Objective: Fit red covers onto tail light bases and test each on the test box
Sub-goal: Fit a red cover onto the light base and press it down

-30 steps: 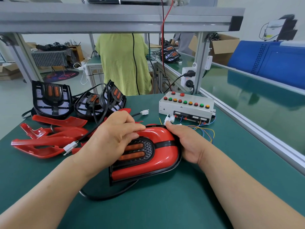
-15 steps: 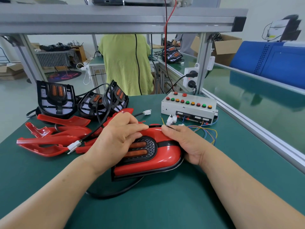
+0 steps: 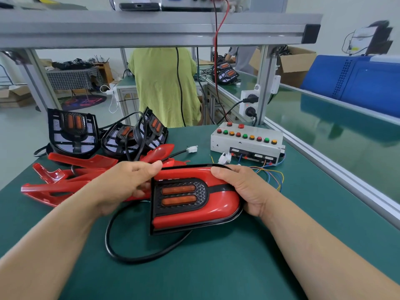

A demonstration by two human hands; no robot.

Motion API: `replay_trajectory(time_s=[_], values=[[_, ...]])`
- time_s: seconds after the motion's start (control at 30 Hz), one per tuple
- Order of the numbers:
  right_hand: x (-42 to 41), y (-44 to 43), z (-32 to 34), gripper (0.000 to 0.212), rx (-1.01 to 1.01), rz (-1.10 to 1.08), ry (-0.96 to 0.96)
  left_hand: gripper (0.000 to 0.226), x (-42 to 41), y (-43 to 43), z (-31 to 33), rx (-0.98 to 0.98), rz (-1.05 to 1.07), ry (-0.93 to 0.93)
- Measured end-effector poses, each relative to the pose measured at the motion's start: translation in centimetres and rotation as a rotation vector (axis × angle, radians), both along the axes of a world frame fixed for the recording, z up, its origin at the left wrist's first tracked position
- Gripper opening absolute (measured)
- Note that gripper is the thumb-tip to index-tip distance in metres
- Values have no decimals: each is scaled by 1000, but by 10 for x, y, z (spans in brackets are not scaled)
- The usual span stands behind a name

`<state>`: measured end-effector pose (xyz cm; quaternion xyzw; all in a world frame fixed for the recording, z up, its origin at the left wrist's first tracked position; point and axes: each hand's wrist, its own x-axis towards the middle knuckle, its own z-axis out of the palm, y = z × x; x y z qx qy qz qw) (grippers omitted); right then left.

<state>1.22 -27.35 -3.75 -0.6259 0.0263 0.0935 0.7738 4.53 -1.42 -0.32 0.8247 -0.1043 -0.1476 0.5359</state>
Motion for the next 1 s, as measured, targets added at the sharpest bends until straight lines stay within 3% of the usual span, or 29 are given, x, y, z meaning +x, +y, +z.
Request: replay_trajectory(time_s=[0.13, 0.27, 0.4, 0.53, 0.8, 1.0], values=[[0, -1, 0, 64, -11, -6, 8, 59, 2, 6, -4, -123, -157, 195], [0, -2, 0, 57, -8, -9, 2, 56, 4, 4, -6, -224, -82, 295], [-1, -2, -1, 49, 13, 3, -29, 46, 3, -1, -7, -237, -24, 285], [-1, -3, -1, 39, 47, 13, -26, 52, 2, -5, -6, -217, -11, 274], [2, -4, -2, 37, 79, 3, 28, 60, -3, -14, -5, -235, 68, 322], [2, -5, -1, 47, 62, 39, 53, 60, -4, -17, -6, -181, 44, 305]])
